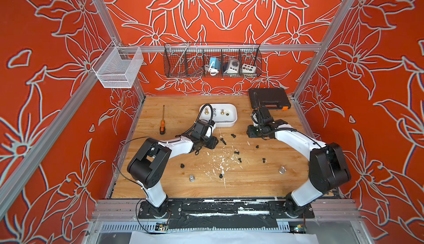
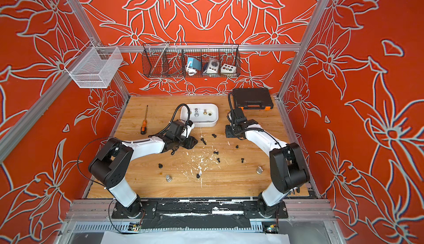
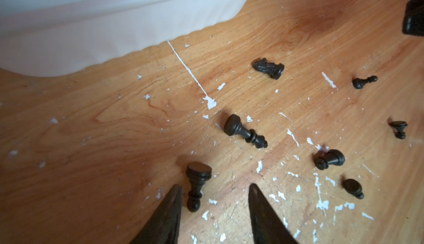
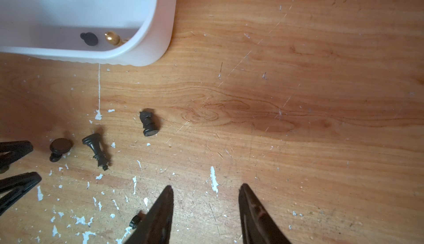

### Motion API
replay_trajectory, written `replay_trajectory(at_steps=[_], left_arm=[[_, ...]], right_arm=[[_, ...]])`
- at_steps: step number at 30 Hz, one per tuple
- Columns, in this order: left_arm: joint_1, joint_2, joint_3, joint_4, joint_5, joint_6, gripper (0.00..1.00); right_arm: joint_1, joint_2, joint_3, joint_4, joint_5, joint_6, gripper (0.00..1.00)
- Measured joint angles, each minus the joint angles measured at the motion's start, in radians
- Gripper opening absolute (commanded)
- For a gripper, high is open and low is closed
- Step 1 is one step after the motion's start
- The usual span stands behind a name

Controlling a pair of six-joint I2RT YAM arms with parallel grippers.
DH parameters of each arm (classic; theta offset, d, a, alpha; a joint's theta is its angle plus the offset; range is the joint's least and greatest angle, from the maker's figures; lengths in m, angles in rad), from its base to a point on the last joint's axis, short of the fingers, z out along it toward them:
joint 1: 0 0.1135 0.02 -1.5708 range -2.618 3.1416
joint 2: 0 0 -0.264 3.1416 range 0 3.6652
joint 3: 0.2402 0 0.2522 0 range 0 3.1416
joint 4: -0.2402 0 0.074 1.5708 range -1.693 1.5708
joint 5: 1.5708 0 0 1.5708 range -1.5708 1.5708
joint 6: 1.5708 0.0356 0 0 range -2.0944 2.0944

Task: Put the chess pieces into the storage box
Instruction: Pick up the chess piece at the center of the board.

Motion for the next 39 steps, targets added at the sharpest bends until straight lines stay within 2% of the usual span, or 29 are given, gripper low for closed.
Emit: replay_trajectory(at_steps=[15, 23, 39], left_arm=[[-0.010, 0.057, 0.002, -0.003, -0.026, 0.000, 0.43], [-0.016, 0.084, 0.028, -0.003, -0.027, 0.014, 0.34], [-0.024, 0.094, 0.035, -0.003, -0.029, 0.030, 0.27]], right_arm=[[-0.002, 0.000, -0.006, 0.007, 0.000, 0.002, 0.49], [-0.005, -0.002, -0.013, 0.007, 0.000, 0.006, 0.49], [-0.011, -0.004, -0.019, 0.006, 0.001, 0.010, 0.49]])
